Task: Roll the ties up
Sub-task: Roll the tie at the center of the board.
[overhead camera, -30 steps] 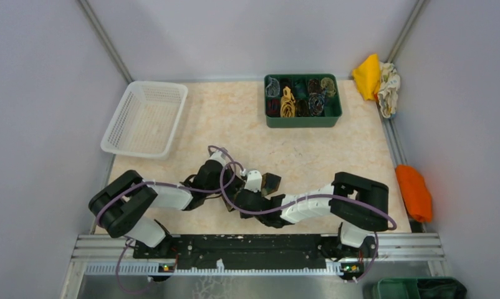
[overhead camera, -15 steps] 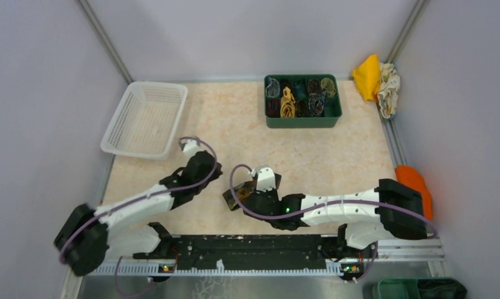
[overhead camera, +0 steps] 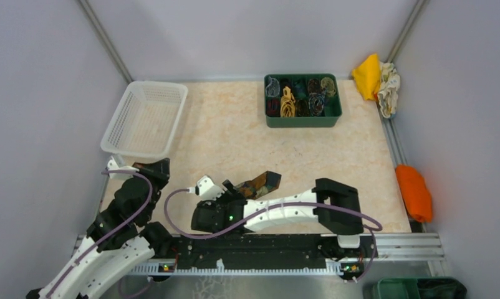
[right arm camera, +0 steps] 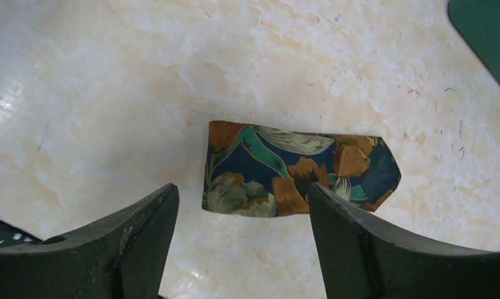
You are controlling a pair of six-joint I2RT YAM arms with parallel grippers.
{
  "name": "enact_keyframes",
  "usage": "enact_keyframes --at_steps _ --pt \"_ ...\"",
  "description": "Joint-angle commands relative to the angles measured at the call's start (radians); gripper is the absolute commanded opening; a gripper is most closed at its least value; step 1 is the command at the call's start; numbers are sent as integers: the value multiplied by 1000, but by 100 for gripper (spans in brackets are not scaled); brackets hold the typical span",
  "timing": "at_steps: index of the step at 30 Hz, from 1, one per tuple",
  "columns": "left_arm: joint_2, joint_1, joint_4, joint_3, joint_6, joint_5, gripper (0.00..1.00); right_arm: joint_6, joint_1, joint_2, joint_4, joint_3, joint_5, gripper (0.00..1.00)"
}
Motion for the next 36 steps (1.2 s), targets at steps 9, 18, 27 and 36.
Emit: enact_keyframes --at_steps 9,18,27,36 --pt "-17 2 -207 52 -45 -75 0 -124 -61 184 15 73 58 78" --pt "-16 2 -194 48 -26 -90 0 -83 -135 152 82 -36 -74 76" --pt "7 2 -123 42 20 -49 0 33 -215 133 66 -91 -56 48" --pt "1 2 -129 79 42 -51 0 -91 -278 -67 455 -264 -295 39"
